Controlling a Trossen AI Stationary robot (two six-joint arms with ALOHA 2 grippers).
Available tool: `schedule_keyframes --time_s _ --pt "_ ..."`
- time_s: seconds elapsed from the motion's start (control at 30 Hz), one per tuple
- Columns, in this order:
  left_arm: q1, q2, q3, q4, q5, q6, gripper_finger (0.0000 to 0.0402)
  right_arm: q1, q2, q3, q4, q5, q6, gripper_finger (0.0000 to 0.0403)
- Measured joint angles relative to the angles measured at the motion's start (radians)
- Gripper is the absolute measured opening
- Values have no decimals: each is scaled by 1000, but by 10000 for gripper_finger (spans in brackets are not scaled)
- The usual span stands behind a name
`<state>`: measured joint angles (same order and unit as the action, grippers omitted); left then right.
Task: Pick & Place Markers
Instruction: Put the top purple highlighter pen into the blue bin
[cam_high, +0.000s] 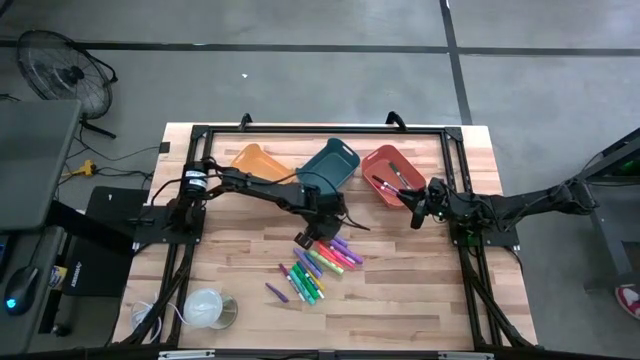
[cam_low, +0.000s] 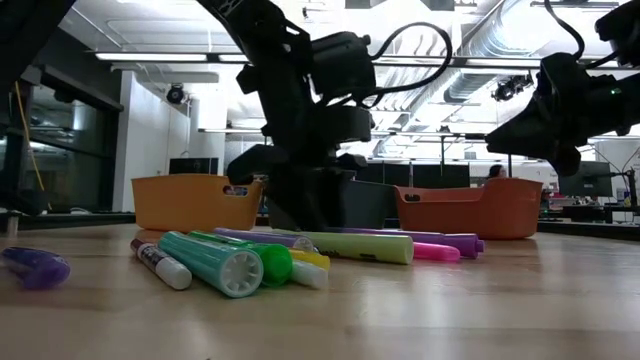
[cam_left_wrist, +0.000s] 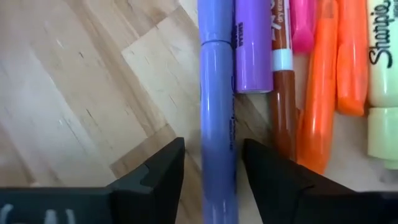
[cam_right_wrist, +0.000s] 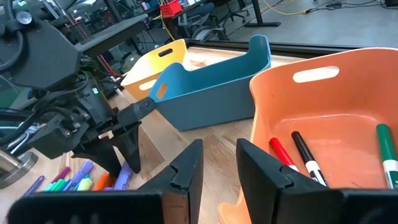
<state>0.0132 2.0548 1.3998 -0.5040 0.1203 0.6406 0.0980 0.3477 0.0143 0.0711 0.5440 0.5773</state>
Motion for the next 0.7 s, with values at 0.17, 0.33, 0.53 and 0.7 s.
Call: schedule_keyframes --time_s 0.17,0.33,0.53,0.7 --pt "0 4 1 -26 9 -46 119 0 0 0 2 -1 -1 85" --pt "0 16 0 -28 15 -54 61 0 0 0 2 -1 -1 85" --pt "0 18 -2 -26 26 -95 59 0 0 0 3 -1 -1 85" --pt "-1 9 31 -64 10 -114 59 0 0 0 3 -1 -1 85"
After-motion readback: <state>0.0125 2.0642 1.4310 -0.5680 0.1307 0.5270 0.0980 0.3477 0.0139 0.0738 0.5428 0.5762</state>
